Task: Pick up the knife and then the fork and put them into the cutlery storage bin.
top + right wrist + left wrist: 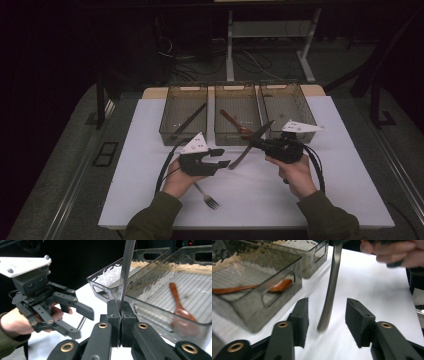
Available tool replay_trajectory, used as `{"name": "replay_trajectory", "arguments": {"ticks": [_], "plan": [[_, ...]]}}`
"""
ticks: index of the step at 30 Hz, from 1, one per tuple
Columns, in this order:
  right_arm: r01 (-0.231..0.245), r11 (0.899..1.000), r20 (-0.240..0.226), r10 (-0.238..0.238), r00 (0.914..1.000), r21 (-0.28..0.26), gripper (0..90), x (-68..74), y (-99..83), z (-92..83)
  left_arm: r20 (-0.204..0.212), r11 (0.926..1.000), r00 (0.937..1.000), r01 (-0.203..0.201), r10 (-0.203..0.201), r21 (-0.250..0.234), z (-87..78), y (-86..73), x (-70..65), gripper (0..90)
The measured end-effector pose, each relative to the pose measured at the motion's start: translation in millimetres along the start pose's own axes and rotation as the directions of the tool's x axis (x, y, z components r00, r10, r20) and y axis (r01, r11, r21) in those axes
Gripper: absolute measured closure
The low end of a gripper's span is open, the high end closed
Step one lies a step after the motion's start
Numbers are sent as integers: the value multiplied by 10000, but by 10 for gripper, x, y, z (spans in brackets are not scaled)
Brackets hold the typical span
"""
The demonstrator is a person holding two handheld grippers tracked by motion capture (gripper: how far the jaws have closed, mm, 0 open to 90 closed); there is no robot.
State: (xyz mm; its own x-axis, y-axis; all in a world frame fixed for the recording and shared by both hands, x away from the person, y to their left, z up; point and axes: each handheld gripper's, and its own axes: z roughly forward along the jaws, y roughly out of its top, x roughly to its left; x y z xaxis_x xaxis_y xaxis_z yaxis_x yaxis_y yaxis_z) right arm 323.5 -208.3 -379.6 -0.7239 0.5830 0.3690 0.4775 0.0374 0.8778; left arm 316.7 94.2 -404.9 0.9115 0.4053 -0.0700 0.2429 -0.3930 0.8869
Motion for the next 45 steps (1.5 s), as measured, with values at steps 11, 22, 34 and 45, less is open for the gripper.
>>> {"name": "replay_trajectory", "arguments": {"ticks": [11,22,34,45], "plan": [[202,9998,642,-199,9977,-55,875,-145,66,-206,-619,9995,9980,111,-93,288,-300,-308,-46,344],[471,9988,1353,-446,9898,-156,875,-308,252,-514,-1018,9981,9932,586,-564,183,-506,-578,-129,147],[489,9958,2190,-309,9752,-775,875,-541,575,-901,-1127,9932,9895,980,-906,621,-484,-615,-174,0],[774,9957,3572,-543,9325,-505,875,-804,830,-1022,-1290,9949,9888,833,-754,572,-513,-613,-156,0]]}}
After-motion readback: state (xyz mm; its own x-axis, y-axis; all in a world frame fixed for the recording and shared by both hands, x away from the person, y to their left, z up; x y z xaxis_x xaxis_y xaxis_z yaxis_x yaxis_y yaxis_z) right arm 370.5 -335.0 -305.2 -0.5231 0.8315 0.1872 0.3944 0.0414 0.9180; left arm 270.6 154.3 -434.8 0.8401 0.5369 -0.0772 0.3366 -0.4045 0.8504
